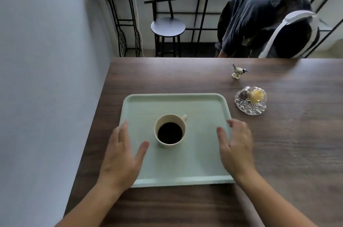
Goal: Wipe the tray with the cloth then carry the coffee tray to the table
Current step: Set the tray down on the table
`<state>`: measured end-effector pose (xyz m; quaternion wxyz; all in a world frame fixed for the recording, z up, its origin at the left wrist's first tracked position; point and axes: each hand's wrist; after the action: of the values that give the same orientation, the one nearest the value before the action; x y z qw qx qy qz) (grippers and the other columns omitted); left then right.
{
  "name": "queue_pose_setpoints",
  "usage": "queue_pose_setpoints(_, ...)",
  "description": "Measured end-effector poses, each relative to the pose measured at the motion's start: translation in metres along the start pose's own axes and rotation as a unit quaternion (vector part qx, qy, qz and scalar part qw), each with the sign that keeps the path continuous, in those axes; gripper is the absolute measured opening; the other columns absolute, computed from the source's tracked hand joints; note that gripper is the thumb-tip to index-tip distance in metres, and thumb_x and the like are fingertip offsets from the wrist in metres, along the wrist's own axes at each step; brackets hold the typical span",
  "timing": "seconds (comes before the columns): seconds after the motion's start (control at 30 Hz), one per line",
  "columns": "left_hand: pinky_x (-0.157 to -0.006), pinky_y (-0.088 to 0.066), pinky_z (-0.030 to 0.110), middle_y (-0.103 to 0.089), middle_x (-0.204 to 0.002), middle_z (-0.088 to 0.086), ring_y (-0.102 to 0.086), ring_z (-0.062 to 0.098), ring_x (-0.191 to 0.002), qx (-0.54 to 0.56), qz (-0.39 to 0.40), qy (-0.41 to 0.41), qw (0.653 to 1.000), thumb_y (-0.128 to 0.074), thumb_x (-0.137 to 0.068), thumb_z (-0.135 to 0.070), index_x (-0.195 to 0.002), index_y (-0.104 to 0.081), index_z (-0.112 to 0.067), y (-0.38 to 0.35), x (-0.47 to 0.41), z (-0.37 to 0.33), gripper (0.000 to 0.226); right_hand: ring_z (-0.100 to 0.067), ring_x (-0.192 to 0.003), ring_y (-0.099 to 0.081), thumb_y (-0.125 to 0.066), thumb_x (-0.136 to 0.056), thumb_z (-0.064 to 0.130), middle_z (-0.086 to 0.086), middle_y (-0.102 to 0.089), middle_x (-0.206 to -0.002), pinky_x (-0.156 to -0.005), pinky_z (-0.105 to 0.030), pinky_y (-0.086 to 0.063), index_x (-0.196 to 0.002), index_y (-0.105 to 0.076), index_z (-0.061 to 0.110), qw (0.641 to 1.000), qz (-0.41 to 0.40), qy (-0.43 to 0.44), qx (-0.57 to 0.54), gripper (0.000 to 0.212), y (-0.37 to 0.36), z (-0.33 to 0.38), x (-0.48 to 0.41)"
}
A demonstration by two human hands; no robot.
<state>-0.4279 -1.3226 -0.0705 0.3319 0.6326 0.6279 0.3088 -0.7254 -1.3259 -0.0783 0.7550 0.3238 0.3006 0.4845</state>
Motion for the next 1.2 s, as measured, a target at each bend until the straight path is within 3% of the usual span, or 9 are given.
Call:
queue_pose_setpoints(0.13,-0.116,-0.020,0.029,-0.009,-0.161,-0.014,-0.013,0.001,-0.146,0.221,0.063,0.008,0.973,-0.069,-0.062,-0.076,-0.152,0.009,-0.035,-0.022,0.006,-0.042,0.126,-0.005,-0.123,-0.047,-0.039,-0.101,0.040,0.007,-0.052,-0.129,-0.109,-0.030,-0.037,-0.134,-0.052,0.021,0.954,0.204,0.055,-0.212,0.040,-0.012,0.053,-0.023)
queue_pose_setpoints(0.27,-0.110,-0.025,0.020,-0.019,-0.157,-0.012,-0.022,0.002,-0.141,0.244,0.024,0.035,0.969,-0.082,-0.056,-0.063,-0.152,0.006,-0.034,-0.044,0.000,-0.065,0.133,-0.008,-0.121,-0.053,-0.027,-0.101,0.051,0.007,-0.058,-0.129,-0.108,-0.034,-0.040,-0.129,-0.059,0.025,0.916,0.312,0.051,-0.248,0.050,-0.037,0.084,-0.046)
queue_pose_setpoints(0.37,-0.109,-0.038,0.025,-0.037,-0.148,-0.008,-0.038,0.005,-0.133,0.263,0.000,0.045,0.964,-0.087,-0.057,-0.053,-0.151,-0.010,-0.031,-0.053,-0.006,-0.066,0.123,-0.015,-0.105,-0.065,-0.024,-0.100,0.055,-0.001,-0.071,-0.110,-0.098,-0.039,-0.048,-0.111,-0.071,0.019,0.897,0.357,0.024,-0.260,0.060,-0.041,0.090,-0.055)
queue_pose_setpoints(0.47,-0.094,-0.051,0.025,-0.057,-0.124,-0.012,-0.056,0.002,-0.113,0.262,0.001,0.016,0.965,-0.089,-0.058,-0.046,-0.134,-0.035,-0.029,-0.053,-0.018,-0.059,0.095,-0.020,-0.097,-0.069,-0.025,-0.101,0.053,-0.006,-0.074,-0.099,-0.092,-0.040,-0.052,-0.101,-0.073,0.013,0.895,0.342,0.019,-0.285,0.063,-0.037,0.086,-0.052)
queue_pose_setpoints(0.6,-0.082,-0.048,0.014,-0.062,-0.112,-0.018,-0.060,-0.002,-0.103,0.240,0.093,-0.042,0.965,-0.091,-0.057,-0.040,-0.123,-0.042,-0.033,-0.039,-0.039,-0.051,0.082,-0.017,-0.097,-0.070,-0.025,-0.103,0.048,-0.004,-0.075,-0.101,-0.090,-0.037,-0.053,-0.104,-0.072,0.015,0.900,0.280,0.010,-0.333,0.058,-0.036,0.070,-0.034)
queue_pose_setpoints(0.77,-0.092,-0.053,0.033,-0.064,-0.114,-0.014,-0.061,0.007,-0.108,0.218,0.202,-0.102,0.949,-0.092,-0.059,-0.033,-0.124,-0.044,-0.035,-0.028,-0.064,-0.048,0.082,-0.012,-0.102,-0.067,-0.029,-0.103,0.044,0.000,-0.072,-0.106,-0.092,-0.033,-0.052,-0.109,-0.069,0.020,0.906,0.205,-0.013,-0.370,0.047,-0.036,0.062,-0.010)
queue_pose_setpoints(0.97,-0.097,-0.051,0.037,-0.061,-0.119,-0.016,-0.058,0.006,-0.113,0.212,0.217,-0.100,0.947,-0.092,-0.058,-0.036,-0.131,-0.039,-0.036,-0.024,-0.064,-0.049,0.090,-0.012,-0.105,-0.065,-0.031,-0.105,0.038,0.002,-0.071,-0.108,-0.094,-0.035,-0.051,-0.111,-0.067,0.024,0.904,0.201,-0.012,-0.378,0.039,-0.036,0.062,-0.007)
queue_pose_setpoints(1.1,-0.114,-0.030,0.028,-0.037,-0.147,-0.021,-0.035,-0.002,-0.134,0.156,0.211,-0.073,0.962,-0.089,-0.055,-0.052,-0.149,-0.011,-0.040,-0.020,-0.052,-0.036,0.123,-0.004,-0.125,-0.050,-0.028,-0.102,0.047,0.010,-0.057,-0.129,-0.107,-0.029,-0.040,-0.130,-0.056,0.024,0.953,0.152,0.052,-0.256,0.046,-0.025,0.042,-0.003)
queue_pose_setpoints(1.2,-0.119,-0.011,0.028,-0.011,-0.161,-0.013,-0.004,0.003,-0.147,0.018,0.165,-0.081,0.983,-0.072,-0.069,-0.063,-0.153,0.002,-0.033,-0.010,-0.031,-0.010,0.115,-0.014,-0.130,-0.043,-0.035,-0.098,0.049,0.003,-0.050,-0.137,-0.110,-0.033,-0.034,-0.135,-0.052,0.022,0.985,0.095,0.146,-0.008,0.048,-0.014,0.005,0.000)
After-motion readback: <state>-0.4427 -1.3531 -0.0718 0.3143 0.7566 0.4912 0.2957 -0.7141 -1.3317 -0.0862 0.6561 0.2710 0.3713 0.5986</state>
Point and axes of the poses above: each hand's wrist, its own x-axis away from the middle knuckle, its own y-axis out of the back of the hand, z = x × y
